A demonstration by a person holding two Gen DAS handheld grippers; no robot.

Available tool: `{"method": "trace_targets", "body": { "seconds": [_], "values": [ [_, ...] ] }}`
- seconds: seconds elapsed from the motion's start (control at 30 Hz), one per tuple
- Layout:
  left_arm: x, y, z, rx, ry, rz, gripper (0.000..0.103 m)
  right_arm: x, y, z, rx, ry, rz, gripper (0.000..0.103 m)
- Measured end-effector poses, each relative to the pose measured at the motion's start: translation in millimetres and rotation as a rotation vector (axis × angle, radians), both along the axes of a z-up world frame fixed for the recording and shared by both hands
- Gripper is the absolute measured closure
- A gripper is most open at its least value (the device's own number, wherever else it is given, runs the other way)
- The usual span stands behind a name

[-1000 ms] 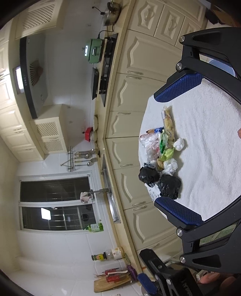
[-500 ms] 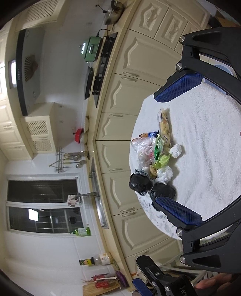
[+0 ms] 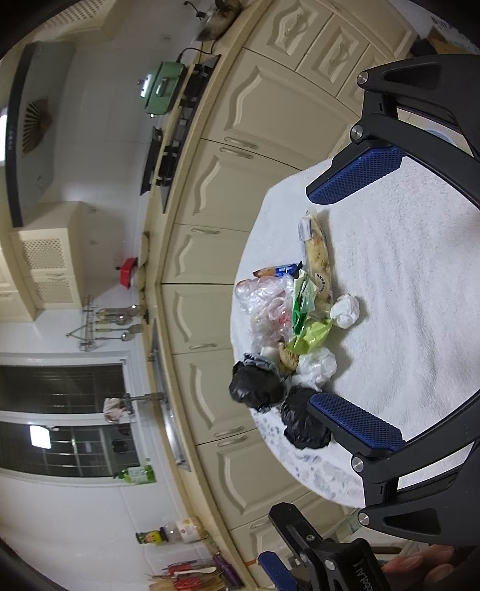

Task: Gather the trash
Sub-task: 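Close the left gripper on the black bag while the right gripper grasps the green wrapper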

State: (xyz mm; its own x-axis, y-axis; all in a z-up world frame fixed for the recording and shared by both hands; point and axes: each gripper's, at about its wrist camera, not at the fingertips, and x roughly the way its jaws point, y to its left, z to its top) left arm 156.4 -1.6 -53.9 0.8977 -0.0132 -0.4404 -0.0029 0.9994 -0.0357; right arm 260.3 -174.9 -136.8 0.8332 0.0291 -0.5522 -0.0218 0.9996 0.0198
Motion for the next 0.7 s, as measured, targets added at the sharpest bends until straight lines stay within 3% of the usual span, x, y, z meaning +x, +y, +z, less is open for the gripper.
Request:
{"method": "trace_targets", "body": {
  "seconds": [0.3,0.7],
  "values": [
    [78,7,-41,0.008,0.132,0.014,0.001,58,-3,-37,-0.047,0.102,0.026,0.000],
    [163,7,-91,0.001,0.268,0.007,0.001,122,-7,-80,0.021,0.211,0.057,0.003]
  ]
}}
